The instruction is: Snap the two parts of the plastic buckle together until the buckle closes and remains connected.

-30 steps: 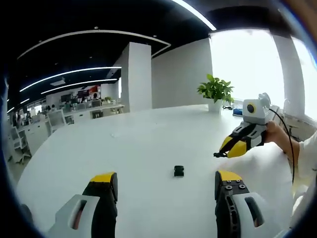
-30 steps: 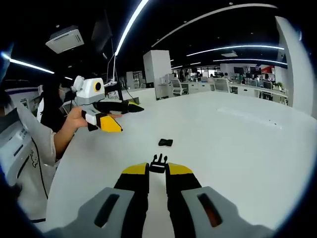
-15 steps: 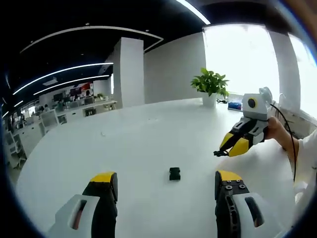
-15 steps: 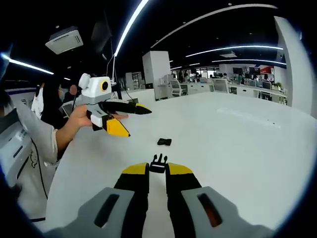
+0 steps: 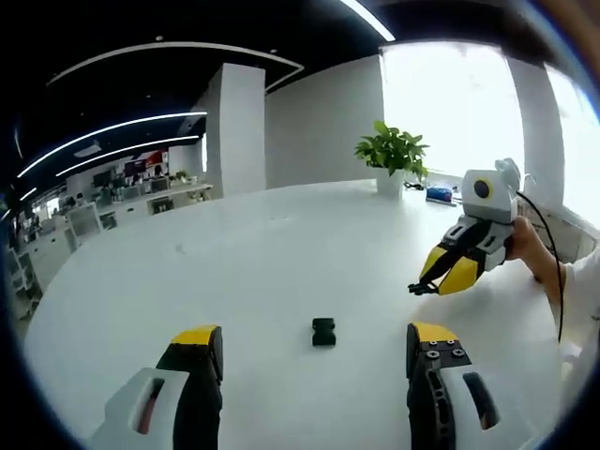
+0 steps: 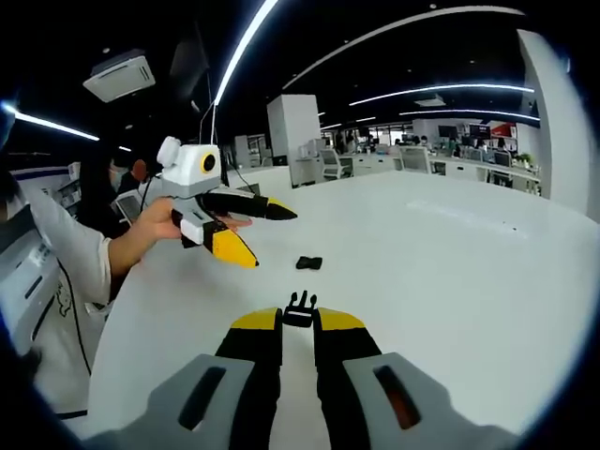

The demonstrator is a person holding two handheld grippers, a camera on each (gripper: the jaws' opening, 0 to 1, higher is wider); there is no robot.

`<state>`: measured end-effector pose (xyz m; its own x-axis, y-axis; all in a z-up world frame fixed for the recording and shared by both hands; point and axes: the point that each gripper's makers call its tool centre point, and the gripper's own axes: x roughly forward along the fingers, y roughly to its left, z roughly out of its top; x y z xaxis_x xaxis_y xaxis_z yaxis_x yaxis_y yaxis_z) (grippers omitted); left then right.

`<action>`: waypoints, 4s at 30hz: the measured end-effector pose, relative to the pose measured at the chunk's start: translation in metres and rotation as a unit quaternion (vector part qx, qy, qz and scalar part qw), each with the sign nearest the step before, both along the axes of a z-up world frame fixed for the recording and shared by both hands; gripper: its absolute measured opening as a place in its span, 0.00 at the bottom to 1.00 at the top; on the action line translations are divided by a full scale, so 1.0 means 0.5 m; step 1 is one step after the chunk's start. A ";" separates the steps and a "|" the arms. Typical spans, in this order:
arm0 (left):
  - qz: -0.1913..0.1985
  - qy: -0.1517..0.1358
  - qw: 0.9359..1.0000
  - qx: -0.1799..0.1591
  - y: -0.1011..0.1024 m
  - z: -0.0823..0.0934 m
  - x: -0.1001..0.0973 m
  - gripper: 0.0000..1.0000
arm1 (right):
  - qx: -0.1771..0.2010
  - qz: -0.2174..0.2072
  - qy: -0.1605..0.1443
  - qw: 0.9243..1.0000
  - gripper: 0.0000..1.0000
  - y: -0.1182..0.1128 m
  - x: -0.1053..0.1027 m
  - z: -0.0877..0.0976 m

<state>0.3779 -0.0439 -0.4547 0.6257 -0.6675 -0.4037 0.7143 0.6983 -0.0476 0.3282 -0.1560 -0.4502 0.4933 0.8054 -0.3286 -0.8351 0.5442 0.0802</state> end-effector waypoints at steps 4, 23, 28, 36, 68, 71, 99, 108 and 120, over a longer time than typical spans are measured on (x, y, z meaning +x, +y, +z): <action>-0.004 0.007 1.000 -0.005 -0.004 -0.003 0.004 0.80 | -0.011 -0.004 0.001 1.000 0.12 -0.007 0.002 -0.006; -0.024 0.016 1.000 0.007 -0.011 -0.025 0.012 0.68 | -0.066 0.076 0.017 0.995 0.12 0.006 -0.044 -0.035; -0.018 0.018 1.000 0.011 -0.012 -0.034 0.015 0.63 | -0.078 0.085 0.019 0.993 0.12 0.006 -0.053 -0.040; -0.021 0.014 1.000 0.013 -0.021 -0.039 0.015 0.60 | -0.101 0.120 0.015 0.988 0.12 0.012 -0.075 -0.047; -0.040 0.018 0.999 0.000 -0.042 -0.045 0.009 0.28 | -0.096 0.136 0.018 0.986 0.12 0.027 -0.097 -0.048; -0.038 0.019 0.999 0.000 -0.042 -0.046 0.009 0.27 | -0.094 0.134 0.019 0.986 0.12 0.027 -0.097 -0.048; -0.046 0.022 0.999 0.002 -0.044 -0.051 0.009 0.16 | -0.100 0.131 0.012 0.986 0.12 0.028 -0.095 -0.048; -0.053 0.023 0.998 -0.001 -0.045 -0.050 0.005 0.11 | -0.098 0.132 0.013 0.986 0.12 0.030 -0.098 -0.048; -0.067 0.034 0.997 -0.015 -0.041 -0.040 -0.008 0.10 | -0.097 0.133 0.011 0.986 0.12 0.031 -0.100 -0.048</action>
